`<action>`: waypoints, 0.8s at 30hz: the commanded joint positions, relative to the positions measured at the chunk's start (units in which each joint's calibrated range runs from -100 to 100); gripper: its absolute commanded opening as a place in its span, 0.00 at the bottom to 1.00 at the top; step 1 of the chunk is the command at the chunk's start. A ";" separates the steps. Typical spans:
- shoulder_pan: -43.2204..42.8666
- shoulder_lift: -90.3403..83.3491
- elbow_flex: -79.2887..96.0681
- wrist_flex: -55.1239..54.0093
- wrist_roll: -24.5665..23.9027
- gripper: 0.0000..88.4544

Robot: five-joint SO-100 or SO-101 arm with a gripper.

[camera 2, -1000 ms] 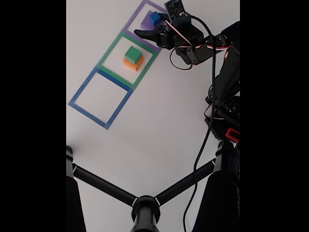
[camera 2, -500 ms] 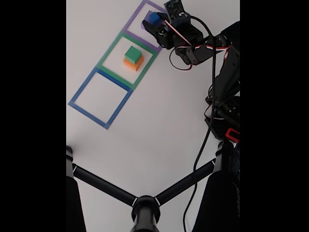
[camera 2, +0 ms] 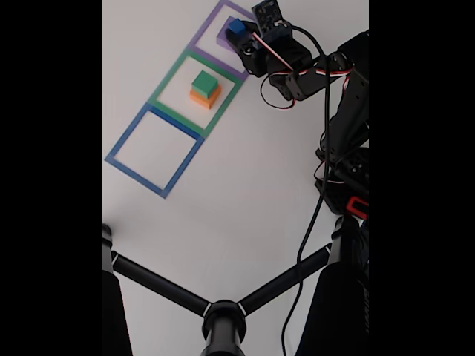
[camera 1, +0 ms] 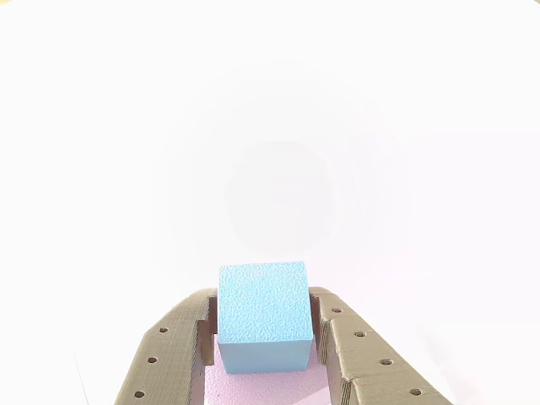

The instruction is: Tower of hanoi

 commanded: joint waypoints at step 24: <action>-6.44 -46.86 -4.61 57.75 0.00 0.05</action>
